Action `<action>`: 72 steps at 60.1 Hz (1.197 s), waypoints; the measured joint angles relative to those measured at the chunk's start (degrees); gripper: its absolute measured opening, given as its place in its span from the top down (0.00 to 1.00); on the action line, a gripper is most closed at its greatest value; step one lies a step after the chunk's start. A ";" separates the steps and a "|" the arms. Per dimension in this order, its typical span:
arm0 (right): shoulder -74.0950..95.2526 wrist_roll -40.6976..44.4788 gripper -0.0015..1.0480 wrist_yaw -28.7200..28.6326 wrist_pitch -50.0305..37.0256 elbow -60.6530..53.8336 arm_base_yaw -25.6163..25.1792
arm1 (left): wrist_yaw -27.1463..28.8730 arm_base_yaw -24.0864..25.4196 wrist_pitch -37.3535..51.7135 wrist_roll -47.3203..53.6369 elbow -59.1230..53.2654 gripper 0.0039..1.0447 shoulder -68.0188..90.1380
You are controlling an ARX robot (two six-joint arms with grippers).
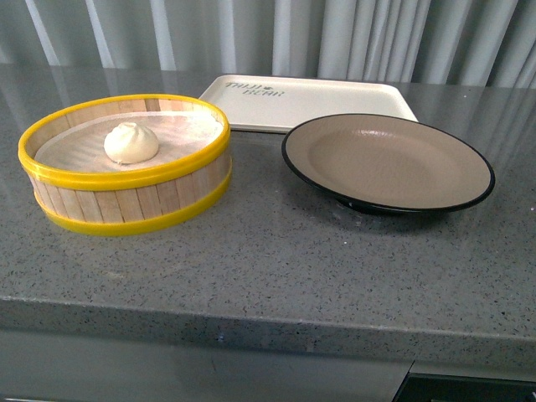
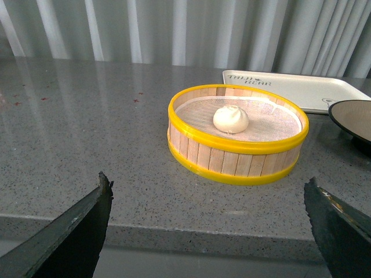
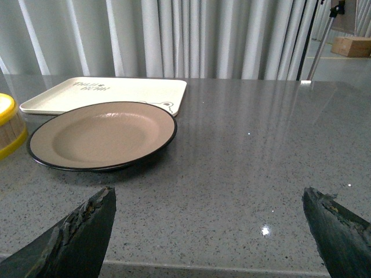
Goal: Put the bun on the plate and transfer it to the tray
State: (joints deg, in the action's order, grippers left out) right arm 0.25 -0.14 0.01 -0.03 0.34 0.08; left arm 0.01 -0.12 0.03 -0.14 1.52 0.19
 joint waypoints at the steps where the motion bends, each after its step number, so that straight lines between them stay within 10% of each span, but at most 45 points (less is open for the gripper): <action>1: 0.00 0.00 0.08 0.00 0.00 0.00 0.00 | 0.00 0.00 0.00 0.00 0.00 0.06 0.00; 72: 0.00 0.00 0.08 0.00 0.00 0.00 0.00 | 5.60 -1.88 -7.48 -8.61 3.37 0.06 6.14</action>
State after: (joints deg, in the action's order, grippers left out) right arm 0.25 -0.14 0.01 -0.03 0.34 0.08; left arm 5.61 -2.00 -7.44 -8.75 4.89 6.33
